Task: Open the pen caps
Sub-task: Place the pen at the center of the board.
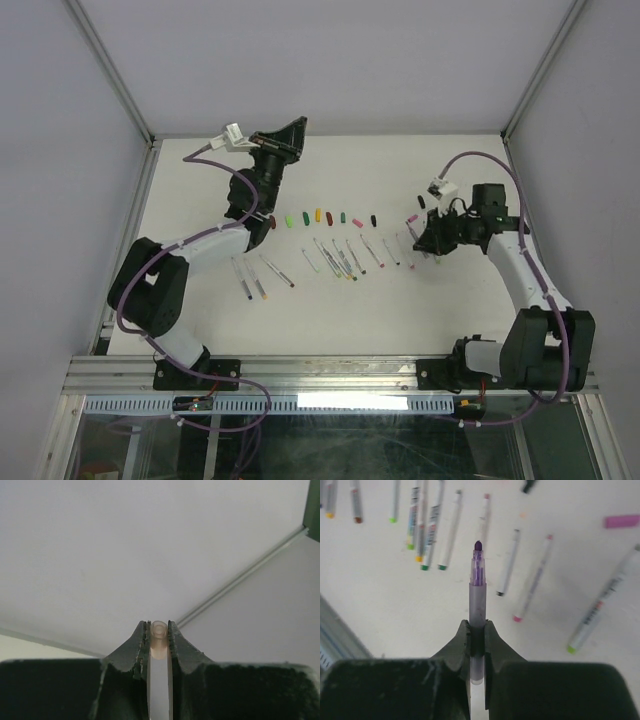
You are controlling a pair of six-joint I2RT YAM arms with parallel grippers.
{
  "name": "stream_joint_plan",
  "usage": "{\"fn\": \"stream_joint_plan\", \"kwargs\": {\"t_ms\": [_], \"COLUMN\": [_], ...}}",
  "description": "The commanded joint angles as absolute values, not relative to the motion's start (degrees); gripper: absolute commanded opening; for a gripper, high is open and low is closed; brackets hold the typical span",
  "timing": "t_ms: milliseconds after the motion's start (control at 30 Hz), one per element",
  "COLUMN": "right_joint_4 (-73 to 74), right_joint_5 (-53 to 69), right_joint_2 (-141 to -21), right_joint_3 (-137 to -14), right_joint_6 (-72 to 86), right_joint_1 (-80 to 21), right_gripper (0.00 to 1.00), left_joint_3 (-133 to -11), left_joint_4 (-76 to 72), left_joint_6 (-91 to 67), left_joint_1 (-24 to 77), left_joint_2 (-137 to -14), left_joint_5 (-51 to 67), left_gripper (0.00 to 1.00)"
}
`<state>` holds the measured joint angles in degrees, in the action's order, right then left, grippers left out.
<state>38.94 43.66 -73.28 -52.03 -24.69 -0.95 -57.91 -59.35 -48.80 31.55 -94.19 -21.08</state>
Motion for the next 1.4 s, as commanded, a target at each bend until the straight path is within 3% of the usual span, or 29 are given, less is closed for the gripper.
{"fn": "stream_joint_plan", "kwargs": {"t_ms": [0,167,333,600,967,1133,1367], "right_joint_4": [32.6,31.4,30.2,27.6,28.5,29.0,29.0], "right_joint_5": [30.2,24.0,24.1,20.3,19.6,20.1,20.8], "right_joint_2": [-70.0,-76.1,-80.6,-90.5,-95.3,-94.9,-92.8], "right_joint_3": [-50.9,-51.3,-53.2,-55.9,-58.1,-58.2,-57.9], "right_joint_6": [-21.8,-22.6,-19.8,-15.2,-15.0,-15.3,-16.0], "right_joint_1": [5.5,11.2,11.9,11.3,10.5,10.6,10.7], "right_gripper": [0.00,0.06,0.09,0.12,0.23,0.35,0.38], "left_joint_3": [-56.9,-57.0,-60.4,-70.0,-76.6,-76.2,-74.2], "left_joint_4": [-57.9,-53.1,-44.4,-34.0,-32.0,-33.4,-36.4], "left_joint_6": [-49.1,-48.9,-41.3,-42.6,-44.1,-45.2,-45.7], "left_joint_1": [32.3,35.9,43.7,47.9,48.7,48.7,48.7], "left_joint_2": [-92.0,-94.3,-98.5,-109.0,-117.1,-117.5,-116.1], "left_joint_5": [-6.3,3.3,-0.2,1.1,5.6,6.1,6.4], "left_gripper": [0.00,0.00,0.00,0.00,0.00,0.00,0.00]}}
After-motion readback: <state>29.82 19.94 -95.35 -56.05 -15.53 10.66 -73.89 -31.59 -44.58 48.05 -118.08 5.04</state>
